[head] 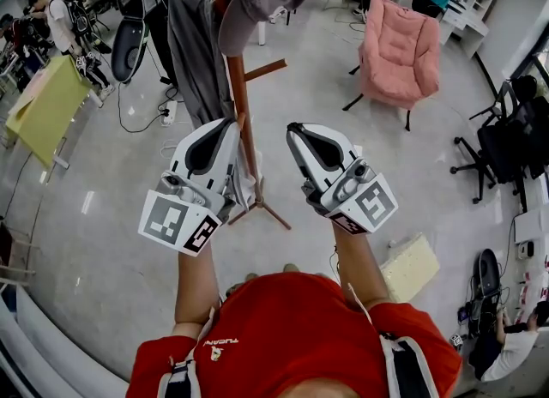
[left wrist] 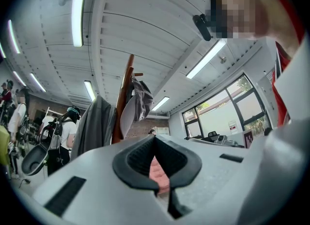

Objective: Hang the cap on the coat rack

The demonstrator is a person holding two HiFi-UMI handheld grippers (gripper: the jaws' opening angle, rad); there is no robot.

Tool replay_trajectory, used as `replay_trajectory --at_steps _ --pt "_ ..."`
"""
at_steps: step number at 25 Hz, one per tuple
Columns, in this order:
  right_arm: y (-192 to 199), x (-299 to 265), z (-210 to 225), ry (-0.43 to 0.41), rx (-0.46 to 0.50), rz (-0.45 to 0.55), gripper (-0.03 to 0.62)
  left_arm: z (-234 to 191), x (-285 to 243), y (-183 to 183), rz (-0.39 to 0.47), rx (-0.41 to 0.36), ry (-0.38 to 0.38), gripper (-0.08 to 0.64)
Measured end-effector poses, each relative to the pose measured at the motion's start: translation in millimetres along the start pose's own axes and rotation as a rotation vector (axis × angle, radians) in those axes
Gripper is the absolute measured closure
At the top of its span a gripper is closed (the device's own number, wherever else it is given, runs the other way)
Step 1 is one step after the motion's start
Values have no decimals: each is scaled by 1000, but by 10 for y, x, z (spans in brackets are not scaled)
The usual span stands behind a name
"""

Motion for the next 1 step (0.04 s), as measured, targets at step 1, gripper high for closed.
replay_trajectory --at_steps 1 --pt "-2 -2 3 1 -1 0 569 -1 -3 -5 0 0 0 552"
Point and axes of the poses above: the fingertips, and each gripper's own axes: x backward along the fingers, z to its right, y out of its underside, the point moved 8 cm from there along x, backward along the fingers, and after that the axes turned 15 degrees about z, right-handed, at the moved point
